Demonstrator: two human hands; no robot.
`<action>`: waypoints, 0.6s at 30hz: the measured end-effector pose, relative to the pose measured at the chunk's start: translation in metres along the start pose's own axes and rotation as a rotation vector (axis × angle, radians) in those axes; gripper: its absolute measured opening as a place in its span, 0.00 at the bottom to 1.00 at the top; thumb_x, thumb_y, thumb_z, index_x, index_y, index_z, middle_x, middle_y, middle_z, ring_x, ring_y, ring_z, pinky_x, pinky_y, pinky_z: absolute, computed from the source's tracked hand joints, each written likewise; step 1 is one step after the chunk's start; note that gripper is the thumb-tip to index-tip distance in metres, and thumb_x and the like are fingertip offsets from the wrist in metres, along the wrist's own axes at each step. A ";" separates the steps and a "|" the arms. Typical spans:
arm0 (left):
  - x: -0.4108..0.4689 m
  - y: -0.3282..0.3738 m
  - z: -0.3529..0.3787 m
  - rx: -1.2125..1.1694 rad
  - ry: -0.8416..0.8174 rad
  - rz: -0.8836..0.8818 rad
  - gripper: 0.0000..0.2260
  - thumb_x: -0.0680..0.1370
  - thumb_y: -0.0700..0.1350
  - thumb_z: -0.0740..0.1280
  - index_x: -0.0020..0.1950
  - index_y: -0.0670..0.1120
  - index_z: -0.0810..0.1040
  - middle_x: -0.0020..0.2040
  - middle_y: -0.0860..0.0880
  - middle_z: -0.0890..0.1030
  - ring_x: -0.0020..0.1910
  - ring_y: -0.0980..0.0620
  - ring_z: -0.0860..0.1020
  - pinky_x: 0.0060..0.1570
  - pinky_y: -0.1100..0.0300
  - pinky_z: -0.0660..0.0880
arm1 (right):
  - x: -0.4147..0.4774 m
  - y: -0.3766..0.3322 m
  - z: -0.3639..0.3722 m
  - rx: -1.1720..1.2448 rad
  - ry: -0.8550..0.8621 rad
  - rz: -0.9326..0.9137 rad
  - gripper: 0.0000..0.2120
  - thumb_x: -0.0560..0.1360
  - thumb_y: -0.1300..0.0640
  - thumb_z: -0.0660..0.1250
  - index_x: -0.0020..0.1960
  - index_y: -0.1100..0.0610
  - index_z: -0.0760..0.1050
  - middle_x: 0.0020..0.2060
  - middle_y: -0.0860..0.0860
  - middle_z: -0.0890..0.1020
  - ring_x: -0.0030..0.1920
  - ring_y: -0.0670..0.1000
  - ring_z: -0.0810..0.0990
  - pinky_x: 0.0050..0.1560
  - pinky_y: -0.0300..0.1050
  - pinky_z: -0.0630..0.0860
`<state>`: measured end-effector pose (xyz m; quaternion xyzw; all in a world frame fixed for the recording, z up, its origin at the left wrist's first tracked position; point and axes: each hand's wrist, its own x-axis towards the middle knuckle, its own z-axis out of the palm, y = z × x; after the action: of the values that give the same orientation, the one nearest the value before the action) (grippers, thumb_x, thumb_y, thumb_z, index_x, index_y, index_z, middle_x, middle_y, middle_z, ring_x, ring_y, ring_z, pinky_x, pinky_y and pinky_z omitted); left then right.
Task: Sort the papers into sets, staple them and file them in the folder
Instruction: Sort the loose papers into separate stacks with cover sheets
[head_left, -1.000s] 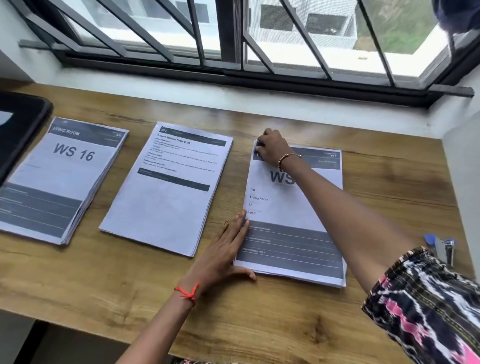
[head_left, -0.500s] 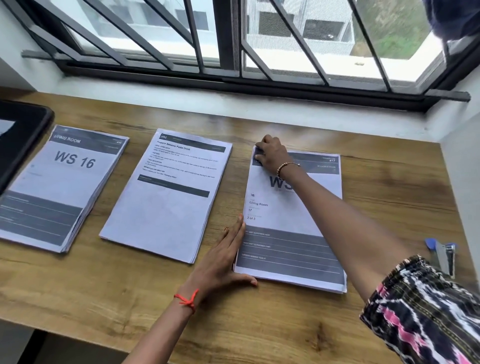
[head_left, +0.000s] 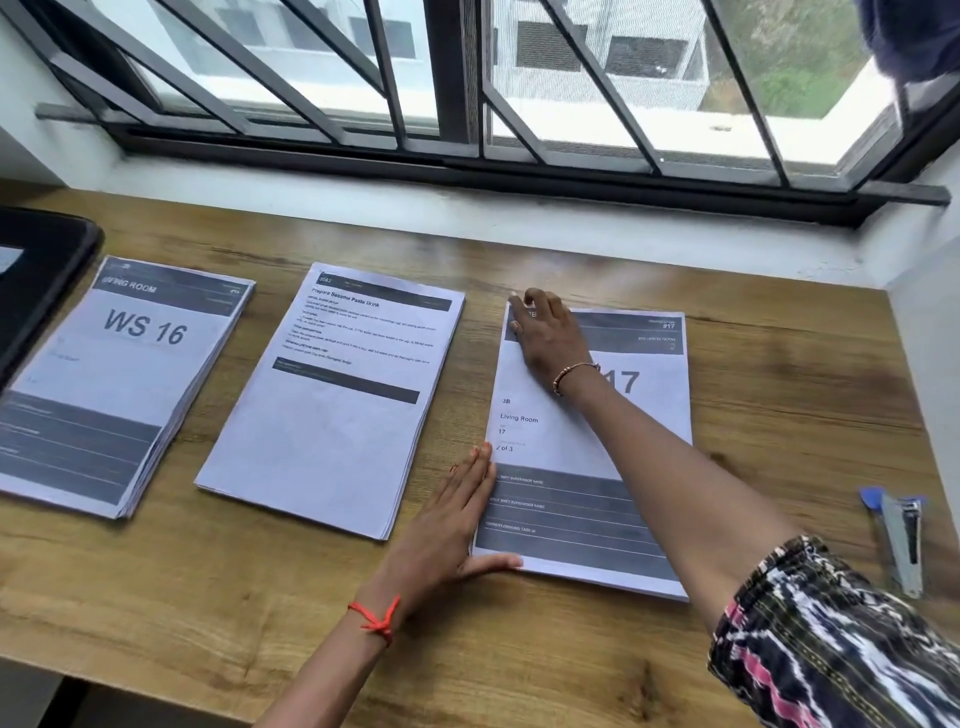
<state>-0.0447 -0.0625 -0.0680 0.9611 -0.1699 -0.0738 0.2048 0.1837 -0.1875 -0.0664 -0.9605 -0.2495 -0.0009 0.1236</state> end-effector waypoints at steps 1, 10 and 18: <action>0.002 0.001 -0.002 -0.060 0.050 -0.008 0.38 0.77 0.67 0.50 0.73 0.37 0.59 0.74 0.41 0.58 0.75 0.48 0.52 0.72 0.56 0.50 | 0.000 0.000 0.000 0.007 0.017 -0.009 0.21 0.81 0.55 0.51 0.73 0.58 0.58 0.69 0.56 0.63 0.70 0.56 0.59 0.69 0.47 0.54; 0.045 -0.004 -0.013 0.036 0.188 -0.122 0.24 0.74 0.57 0.57 0.62 0.42 0.75 0.57 0.45 0.78 0.57 0.48 0.74 0.58 0.59 0.69 | -0.001 -0.002 -0.004 0.218 0.175 -0.010 0.15 0.74 0.56 0.57 0.46 0.66 0.77 0.49 0.64 0.77 0.48 0.63 0.76 0.52 0.46 0.67; 0.109 -0.016 -0.023 0.156 -0.033 -0.202 0.38 0.76 0.67 0.44 0.76 0.44 0.40 0.77 0.50 0.40 0.76 0.55 0.40 0.74 0.54 0.40 | -0.002 0.003 0.003 0.174 0.185 -0.087 0.12 0.72 0.56 0.58 0.41 0.60 0.79 0.46 0.57 0.81 0.51 0.55 0.74 0.50 0.47 0.75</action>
<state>0.0666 -0.0795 -0.0618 0.9850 -0.0807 -0.0964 0.1184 0.1832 -0.1898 -0.0705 -0.9302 -0.2774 -0.0732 0.2289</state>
